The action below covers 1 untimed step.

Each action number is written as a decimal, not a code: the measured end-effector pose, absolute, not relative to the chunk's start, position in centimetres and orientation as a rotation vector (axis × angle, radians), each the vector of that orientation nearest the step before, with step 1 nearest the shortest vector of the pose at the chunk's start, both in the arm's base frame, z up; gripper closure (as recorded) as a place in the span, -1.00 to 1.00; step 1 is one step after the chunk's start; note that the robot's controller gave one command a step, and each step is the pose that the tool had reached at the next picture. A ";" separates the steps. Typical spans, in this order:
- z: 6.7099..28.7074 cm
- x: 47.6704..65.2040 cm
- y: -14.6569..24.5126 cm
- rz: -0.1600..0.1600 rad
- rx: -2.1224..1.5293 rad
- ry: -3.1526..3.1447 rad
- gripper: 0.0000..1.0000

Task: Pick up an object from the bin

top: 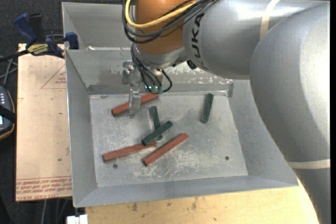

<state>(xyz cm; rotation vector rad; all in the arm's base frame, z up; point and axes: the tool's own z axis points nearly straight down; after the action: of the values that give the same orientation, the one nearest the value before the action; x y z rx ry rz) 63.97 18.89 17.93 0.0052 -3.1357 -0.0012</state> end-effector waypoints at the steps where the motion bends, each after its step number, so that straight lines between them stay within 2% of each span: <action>1: 18.4 64.2 18.8 -0.003 0.002 -3.143 -1.00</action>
Offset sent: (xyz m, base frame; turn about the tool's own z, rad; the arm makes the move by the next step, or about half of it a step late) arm -0.0441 -0.0457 -0.1093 -0.0673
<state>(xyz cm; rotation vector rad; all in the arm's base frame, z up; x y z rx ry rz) 64.17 18.83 18.36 0.0017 -3.1432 -0.0029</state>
